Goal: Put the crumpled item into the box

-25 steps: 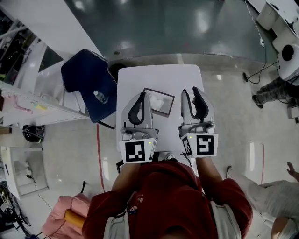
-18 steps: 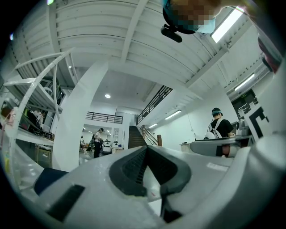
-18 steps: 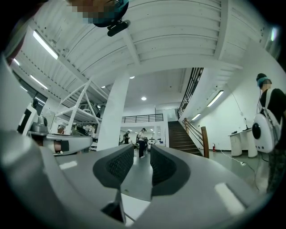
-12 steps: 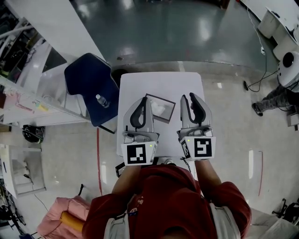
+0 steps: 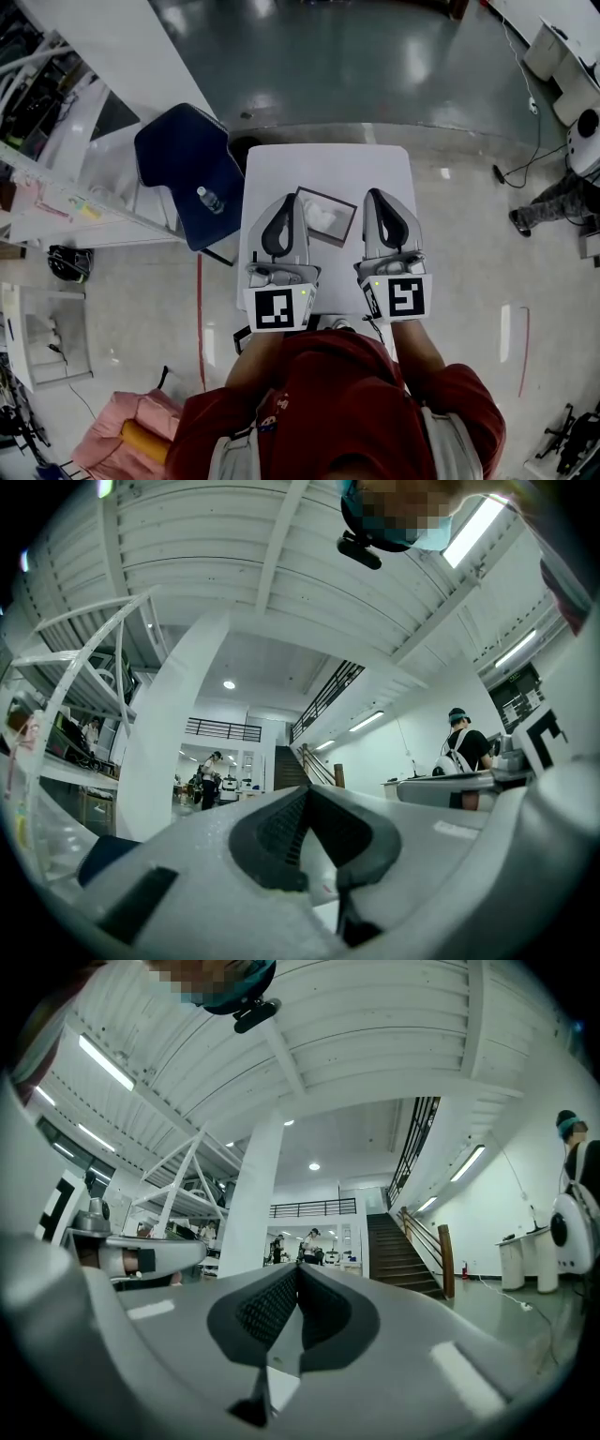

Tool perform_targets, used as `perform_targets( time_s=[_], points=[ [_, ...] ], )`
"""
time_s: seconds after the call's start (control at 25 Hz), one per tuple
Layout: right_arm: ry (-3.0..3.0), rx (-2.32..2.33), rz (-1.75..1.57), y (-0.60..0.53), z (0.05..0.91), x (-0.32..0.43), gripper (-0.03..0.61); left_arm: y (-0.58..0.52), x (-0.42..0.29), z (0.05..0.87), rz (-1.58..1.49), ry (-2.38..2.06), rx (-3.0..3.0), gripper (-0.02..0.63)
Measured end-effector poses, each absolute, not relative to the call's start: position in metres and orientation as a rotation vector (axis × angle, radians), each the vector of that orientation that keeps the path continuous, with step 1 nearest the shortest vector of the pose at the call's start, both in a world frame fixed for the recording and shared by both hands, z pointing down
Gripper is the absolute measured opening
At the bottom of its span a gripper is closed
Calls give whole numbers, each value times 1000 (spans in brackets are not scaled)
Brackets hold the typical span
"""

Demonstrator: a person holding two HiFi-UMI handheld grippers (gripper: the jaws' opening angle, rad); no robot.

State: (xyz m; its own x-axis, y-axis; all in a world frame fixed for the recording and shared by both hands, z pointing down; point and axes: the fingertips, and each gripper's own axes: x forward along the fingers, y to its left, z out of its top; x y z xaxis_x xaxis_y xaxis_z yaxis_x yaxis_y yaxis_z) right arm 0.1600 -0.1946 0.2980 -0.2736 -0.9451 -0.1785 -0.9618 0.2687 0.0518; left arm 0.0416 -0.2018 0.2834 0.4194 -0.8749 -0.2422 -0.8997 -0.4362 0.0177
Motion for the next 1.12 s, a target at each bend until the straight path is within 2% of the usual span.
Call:
perform_targets(
  time_s=[1.12],
  points=[
    [2556,-1847,202,-206,321,138,2,-209,32,296,309,1630,-2564,3]
  ],
)
